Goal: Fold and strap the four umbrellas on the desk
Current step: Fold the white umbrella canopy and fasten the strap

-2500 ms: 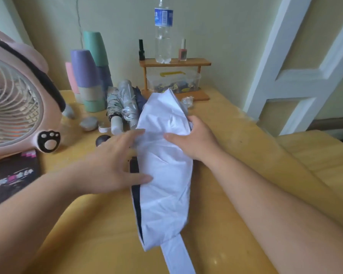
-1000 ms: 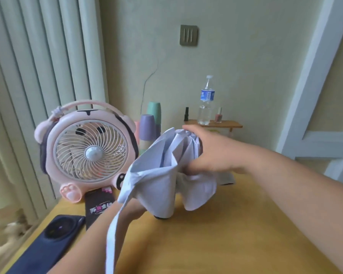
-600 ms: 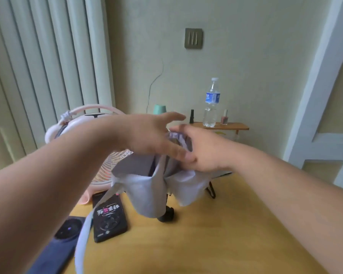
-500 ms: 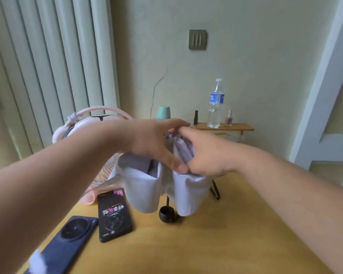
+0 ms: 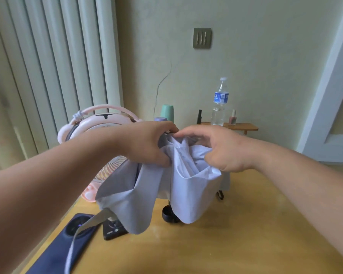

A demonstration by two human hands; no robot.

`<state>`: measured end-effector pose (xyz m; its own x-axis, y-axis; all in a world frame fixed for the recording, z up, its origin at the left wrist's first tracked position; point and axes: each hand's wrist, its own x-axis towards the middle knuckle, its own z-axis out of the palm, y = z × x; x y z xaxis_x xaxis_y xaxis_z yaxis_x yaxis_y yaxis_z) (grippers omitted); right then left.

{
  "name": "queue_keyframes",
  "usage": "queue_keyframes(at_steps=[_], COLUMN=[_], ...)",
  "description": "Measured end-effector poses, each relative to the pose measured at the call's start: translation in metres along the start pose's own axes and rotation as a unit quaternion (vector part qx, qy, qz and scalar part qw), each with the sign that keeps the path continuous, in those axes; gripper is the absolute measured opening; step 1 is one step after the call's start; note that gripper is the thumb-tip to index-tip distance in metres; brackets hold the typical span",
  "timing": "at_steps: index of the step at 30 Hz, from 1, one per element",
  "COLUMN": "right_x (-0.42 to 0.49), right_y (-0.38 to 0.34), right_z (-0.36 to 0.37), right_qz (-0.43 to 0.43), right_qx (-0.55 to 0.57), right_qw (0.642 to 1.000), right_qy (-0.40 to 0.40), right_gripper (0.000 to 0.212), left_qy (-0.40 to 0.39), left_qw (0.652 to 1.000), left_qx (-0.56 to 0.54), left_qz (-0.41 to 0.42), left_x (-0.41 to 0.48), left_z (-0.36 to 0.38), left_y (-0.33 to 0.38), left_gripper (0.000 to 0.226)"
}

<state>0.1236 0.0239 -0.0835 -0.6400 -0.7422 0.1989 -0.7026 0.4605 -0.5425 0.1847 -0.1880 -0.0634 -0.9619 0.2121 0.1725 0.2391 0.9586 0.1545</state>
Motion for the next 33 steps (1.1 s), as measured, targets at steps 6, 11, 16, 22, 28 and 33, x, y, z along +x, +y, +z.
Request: queue_keyframes(at_steps=[6, 11, 16, 22, 28, 33], right_x=[-0.009, -0.041, -0.034, -0.021, -0.007, -0.016], right_y=[0.005, -0.039, -0.021, 0.011, 0.038, 0.036], right_z=[-0.016, 0.02, 0.031, -0.012, -0.021, -0.003], right_qz=[-0.048, -0.014, 0.064, 0.037, -0.134, -0.173], right_qx=[-0.102, -0.258, -0.27, -0.227, -0.299, -0.132], right_qw=[0.973, 0.961, 0.951, 0.969, 0.925, 0.945], right_qy=[0.204, 0.096, 0.137, 0.092, 0.193, 0.244], right_gripper=[0.044, 0.11, 0.062, 0.035, 0.044, 0.056], left_qy=[0.04, 0.037, 0.053, -0.027, -0.039, -0.031], left_qw=[0.998, 0.998, 0.995, 0.987, 0.985, 0.988], left_qx=[0.04, 0.035, 0.09, 0.156, 0.169, 0.152], left_qz=[-0.02, -0.035, -0.01, -0.006, -0.008, -0.01], left_x=[-0.004, 0.0, -0.006, -0.01, -0.009, -0.005], left_z=[-0.003, -0.004, -0.001, -0.008, -0.01, -0.004], left_y=[0.009, 0.009, 0.017, 0.008, 0.011, 0.008], left_gripper=[0.033, 0.013, 0.021, 0.063, 0.061, 0.052])
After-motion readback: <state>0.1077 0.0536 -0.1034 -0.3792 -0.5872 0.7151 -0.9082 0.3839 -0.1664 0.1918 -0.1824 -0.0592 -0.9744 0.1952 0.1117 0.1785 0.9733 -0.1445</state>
